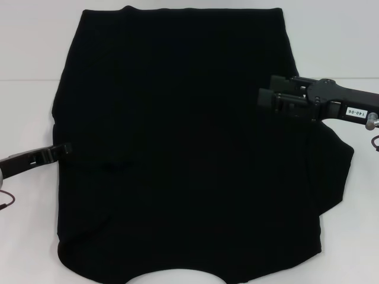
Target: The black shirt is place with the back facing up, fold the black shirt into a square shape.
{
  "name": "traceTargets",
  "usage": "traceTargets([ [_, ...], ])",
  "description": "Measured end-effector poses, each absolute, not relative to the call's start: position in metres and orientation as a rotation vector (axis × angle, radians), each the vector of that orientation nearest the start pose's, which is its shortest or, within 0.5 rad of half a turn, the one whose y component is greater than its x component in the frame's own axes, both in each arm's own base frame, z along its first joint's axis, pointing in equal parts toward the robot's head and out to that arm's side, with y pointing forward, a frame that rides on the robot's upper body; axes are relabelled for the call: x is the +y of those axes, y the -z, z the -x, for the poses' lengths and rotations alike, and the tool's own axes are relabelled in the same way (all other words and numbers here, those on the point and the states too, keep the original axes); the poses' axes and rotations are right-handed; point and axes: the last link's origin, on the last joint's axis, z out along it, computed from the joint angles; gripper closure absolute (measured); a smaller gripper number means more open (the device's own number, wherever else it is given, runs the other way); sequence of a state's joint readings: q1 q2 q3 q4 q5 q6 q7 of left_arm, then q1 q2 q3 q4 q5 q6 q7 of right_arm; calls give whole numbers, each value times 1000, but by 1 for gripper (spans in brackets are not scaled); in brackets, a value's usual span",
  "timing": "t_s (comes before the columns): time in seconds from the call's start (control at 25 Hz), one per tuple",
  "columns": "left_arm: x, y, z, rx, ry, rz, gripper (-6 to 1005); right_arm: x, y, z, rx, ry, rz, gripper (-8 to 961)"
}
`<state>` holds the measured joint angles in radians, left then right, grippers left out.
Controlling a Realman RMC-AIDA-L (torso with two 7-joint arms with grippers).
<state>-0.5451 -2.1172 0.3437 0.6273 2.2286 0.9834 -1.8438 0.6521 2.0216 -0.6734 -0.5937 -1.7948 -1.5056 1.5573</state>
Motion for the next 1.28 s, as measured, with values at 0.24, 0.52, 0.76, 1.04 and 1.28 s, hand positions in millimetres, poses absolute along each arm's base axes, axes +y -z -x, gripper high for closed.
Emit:
traceTargets([
  [0.24,365,-24,356,-1389,497,1882,641,380,-31,-219,740,-974,2569,251],
  [0.52,368,-25,352,-1393,513,1886,921,380,-31,-220,744,-972,2566,252],
  [0.76,386,-31,333,-1363,557,1918,1000,380,-31,-220,745,-971,2565,251],
  [1.04,411,-29,302,-1310,595,1977,999,379,-31,-221,748,-970,2563,250],
  [1.28,424,-22,289,-1290,589,1980,971,380,-31,-222,747,-968,2561,252],
])
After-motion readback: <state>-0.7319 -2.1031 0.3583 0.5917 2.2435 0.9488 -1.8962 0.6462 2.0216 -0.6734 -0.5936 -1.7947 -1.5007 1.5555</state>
